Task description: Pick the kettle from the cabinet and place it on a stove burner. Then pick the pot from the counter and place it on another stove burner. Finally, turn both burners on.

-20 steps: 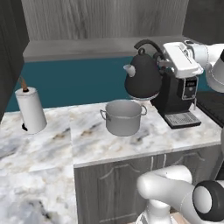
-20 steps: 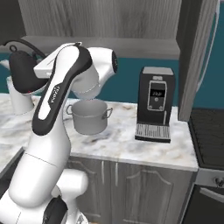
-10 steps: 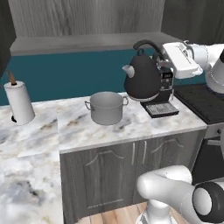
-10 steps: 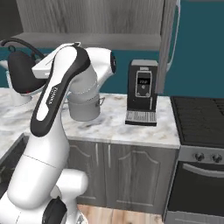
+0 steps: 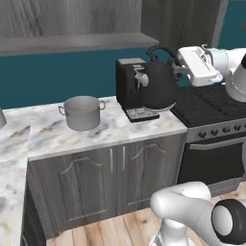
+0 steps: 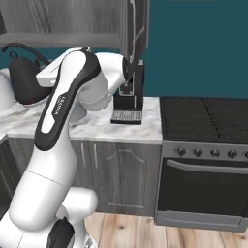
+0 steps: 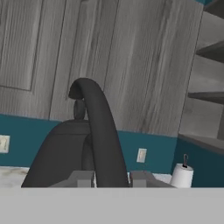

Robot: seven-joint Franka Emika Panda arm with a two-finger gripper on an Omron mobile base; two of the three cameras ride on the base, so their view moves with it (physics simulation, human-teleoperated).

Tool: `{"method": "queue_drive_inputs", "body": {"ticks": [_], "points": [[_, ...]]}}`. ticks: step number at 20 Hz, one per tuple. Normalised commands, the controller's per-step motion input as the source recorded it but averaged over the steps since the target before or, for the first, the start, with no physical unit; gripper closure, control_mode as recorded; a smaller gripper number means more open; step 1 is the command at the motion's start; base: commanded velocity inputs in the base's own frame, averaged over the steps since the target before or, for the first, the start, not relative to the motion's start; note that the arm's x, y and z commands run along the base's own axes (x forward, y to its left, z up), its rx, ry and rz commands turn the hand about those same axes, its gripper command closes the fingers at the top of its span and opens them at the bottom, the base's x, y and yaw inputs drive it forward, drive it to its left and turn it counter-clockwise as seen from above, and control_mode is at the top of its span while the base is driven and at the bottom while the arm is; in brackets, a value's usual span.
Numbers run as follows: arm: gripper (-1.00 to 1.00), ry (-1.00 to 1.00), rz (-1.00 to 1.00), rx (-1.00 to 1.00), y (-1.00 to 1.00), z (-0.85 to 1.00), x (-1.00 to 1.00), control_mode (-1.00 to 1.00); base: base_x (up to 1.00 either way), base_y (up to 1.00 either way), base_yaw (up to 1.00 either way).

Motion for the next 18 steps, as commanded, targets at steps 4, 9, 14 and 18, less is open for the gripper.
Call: {"method": "queue_drive_inputs", "body": {"ticks": [4,9,14,18], "points": [[1.00,0.00,0.00,0.00,0.00,0.00,0.00,1.00,-0.41,-0.70,-0.11],[1.00,0.00,0.00,0.00,0.00,0.00,0.00,1.00,-0.34,-0.72,-0.10],[1.00,0.00,0.00,0.00,0.00,0.00,0.00,1.00,-0.22,-0.77,-0.10],[1.00,0.00,0.00,0.00,0.00,0.00,0.00,1.00,0.02,-0.70,-0.07]]}}
